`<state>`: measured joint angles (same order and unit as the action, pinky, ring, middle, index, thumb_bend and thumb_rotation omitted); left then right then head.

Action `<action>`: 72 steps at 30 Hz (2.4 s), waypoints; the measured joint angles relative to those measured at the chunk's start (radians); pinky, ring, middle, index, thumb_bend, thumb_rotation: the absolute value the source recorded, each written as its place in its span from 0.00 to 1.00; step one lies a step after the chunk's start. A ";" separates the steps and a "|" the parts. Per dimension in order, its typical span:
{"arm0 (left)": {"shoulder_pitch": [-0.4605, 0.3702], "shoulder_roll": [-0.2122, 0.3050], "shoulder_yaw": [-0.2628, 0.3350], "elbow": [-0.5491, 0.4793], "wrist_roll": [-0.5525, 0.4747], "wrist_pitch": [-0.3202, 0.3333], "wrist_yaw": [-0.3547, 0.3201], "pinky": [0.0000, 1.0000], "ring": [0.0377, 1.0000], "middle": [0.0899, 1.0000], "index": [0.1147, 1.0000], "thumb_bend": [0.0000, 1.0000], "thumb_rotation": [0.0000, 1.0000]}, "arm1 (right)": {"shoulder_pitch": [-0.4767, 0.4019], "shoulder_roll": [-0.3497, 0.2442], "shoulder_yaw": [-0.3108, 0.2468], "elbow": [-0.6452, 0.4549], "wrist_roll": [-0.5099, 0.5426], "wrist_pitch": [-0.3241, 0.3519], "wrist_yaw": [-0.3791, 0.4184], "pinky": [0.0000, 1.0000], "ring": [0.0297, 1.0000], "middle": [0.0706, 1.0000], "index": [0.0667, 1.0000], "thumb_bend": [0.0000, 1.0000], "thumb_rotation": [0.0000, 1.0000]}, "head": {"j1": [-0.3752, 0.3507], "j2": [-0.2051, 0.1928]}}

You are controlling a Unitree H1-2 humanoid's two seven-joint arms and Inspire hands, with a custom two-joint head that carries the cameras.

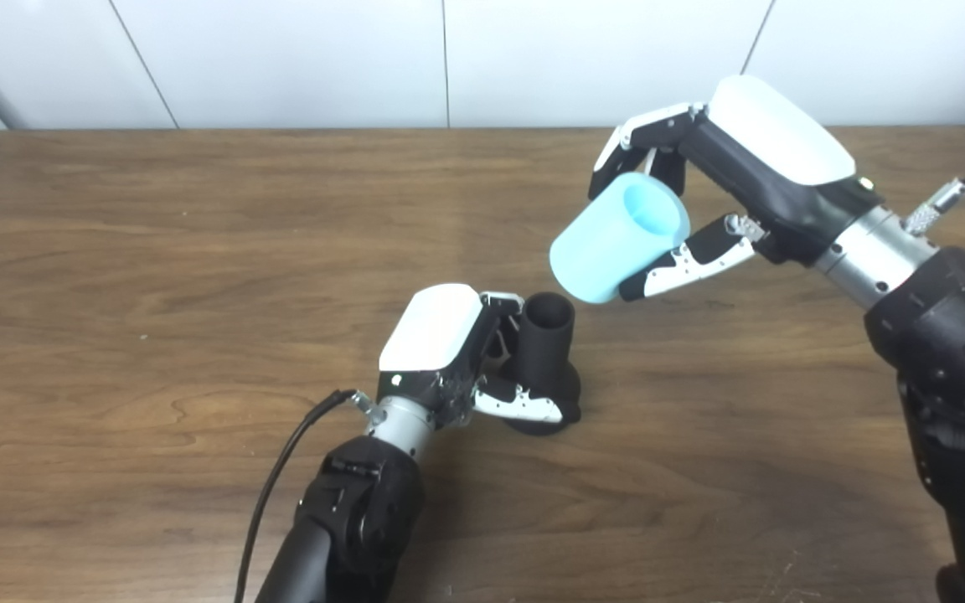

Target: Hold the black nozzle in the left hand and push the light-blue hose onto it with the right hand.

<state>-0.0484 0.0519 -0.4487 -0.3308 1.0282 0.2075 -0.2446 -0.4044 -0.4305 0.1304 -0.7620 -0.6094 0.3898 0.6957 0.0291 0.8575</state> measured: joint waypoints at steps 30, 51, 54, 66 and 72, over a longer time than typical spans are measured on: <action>0.044 0.059 -0.011 0.043 0.066 -0.131 0.186 0.44 0.45 0.38 0.43 0.52 0.00 | -0.040 -0.002 0.025 -0.083 -0.003 0.070 0.104 0.32 0.38 0.47 0.48 0.50 0.00 | -0.002 -0.002; 0.045 0.056 -0.006 0.044 0.065 -0.131 0.177 0.41 0.43 0.36 0.43 0.52 0.00 | 0.008 0.044 0.062 -0.060 -0.079 0.071 0.221 0.33 0.39 0.46 0.46 0.50 0.00 | -0.008 0.005; 0.045 0.055 -0.006 0.043 0.065 -0.131 0.172 0.41 0.43 0.37 0.43 0.52 0.00 | 0.011 0.044 0.062 -0.042 -0.081 0.063 0.206 0.33 0.38 0.46 0.47 0.50 0.00 | -0.006 0.003; 0.045 0.056 0.001 0.043 0.062 -0.136 0.167 0.40 0.42 0.36 0.43 0.52 0.00 | 0.038 0.048 0.068 -0.005 -0.090 0.041 0.146 0.33 0.38 0.46 0.46 0.50 0.00 | -0.003 -0.002; 0.045 0.058 0.006 0.043 0.062 -0.141 0.165 0.41 0.43 0.36 0.44 0.52 0.00 | 0.050 0.079 0.078 0.003 -0.095 0.026 0.102 0.31 0.37 0.46 0.48 0.50 0.00 | -0.003 0.000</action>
<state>-0.0039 0.1096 -0.4427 -0.2874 1.0900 0.0663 -0.0796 -0.3539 -0.3511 0.2080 -0.7594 -0.7042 0.4158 0.7972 0.0261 0.8575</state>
